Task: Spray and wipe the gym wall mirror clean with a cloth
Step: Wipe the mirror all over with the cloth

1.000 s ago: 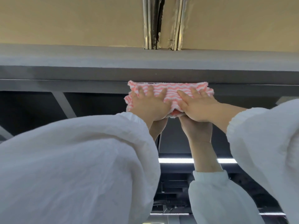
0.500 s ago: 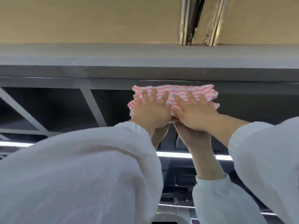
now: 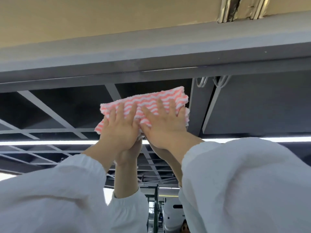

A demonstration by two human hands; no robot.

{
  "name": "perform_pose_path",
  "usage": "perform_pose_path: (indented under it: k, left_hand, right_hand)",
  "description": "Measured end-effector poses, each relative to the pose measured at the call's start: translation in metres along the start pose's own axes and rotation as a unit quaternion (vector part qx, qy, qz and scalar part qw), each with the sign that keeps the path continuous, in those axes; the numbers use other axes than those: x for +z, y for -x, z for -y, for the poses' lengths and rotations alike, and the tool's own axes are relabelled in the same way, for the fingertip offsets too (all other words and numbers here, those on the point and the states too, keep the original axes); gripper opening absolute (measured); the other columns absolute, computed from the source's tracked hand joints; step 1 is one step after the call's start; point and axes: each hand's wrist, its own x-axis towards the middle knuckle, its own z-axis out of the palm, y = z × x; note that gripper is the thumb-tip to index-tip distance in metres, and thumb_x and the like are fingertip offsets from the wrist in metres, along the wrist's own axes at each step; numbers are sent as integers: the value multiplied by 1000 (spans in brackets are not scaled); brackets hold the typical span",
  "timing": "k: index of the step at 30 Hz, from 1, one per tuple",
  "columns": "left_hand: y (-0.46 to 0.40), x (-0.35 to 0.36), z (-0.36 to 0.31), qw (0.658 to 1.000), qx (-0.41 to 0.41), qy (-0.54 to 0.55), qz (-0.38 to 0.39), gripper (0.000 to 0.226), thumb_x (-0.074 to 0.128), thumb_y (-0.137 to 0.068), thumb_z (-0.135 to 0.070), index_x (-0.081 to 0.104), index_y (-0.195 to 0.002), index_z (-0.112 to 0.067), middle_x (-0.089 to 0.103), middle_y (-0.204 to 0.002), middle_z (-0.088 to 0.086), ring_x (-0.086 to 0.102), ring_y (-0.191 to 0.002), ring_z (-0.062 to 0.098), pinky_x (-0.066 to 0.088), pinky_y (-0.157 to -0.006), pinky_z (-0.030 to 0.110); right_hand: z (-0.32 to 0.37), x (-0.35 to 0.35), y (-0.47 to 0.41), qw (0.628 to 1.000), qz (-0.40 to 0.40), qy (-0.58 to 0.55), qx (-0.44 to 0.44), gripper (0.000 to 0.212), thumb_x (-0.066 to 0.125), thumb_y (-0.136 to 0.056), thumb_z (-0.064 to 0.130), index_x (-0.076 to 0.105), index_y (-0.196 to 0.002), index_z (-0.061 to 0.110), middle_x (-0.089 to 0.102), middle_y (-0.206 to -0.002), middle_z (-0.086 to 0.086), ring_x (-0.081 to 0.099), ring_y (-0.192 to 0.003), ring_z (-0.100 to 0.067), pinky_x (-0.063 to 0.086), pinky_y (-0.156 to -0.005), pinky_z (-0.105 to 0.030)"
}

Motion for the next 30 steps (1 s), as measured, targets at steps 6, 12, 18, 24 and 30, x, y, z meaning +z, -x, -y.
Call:
perform_pose_path:
  k: [6, 12, 18, 24, 30]
  left_hand:
    - [23, 12, 24, 999, -7, -36, 7, 66, 29, -100, -44, -11, -150, -29, -17, -157, 13, -13, -143, 38, 1, -116, 55]
    - [48, 3, -19, 996, -63, 66, 16, 56, 17, -99, -46, -8, -149, -37, -16, -158, 7, -15, -144, 31, -3, -116, 48]
    - [61, 4, -90, 995, -53, 73, 38, 56, 16, -99, -46, -9, -149, -37, -19, -157, 7, -16, -143, 32, -4, -115, 48]
    - [76, 4, -197, 995, -41, 68, 63, 57, 14, -100, -46, -14, -148, -35, -24, -155, 8, -20, -142, 32, -7, -115, 46]
    - [103, 6, -333, 992, 1, 79, 99, 57, 11, -100, -46, -19, -147, -32, -33, -151, 9, -27, -140, 33, -12, -114, 45]
  right_hand:
    - [19, 5, 15, 999, 3, 13, -31, 58, 20, -99, 54, -6, -149, 39, -15, -159, -6, -14, -143, -40, -9, -111, -60]
    - [5, -6, 42, 996, 47, 37, -65, 61, 20, -102, 44, -8, -152, 21, -18, -158, -6, -18, -143, -36, -11, -112, -56]
    - [-59, -16, 74, 995, 81, 31, -48, 64, 19, -102, 42, -14, -150, 16, -23, -156, -8, -25, -141, -33, -12, -114, -53]
    - [-153, -29, 117, 993, 110, 23, -18, 60, 13, -102, 41, -16, -150, 18, -27, -155, -5, -27, -141, -31, -14, -114, -51]
    - [-275, -42, 184, 989, 135, 56, 19, 59, 2, -100, 43, -20, -148, 18, -29, -155, -5, -28, -140, -30, -9, -116, -52]
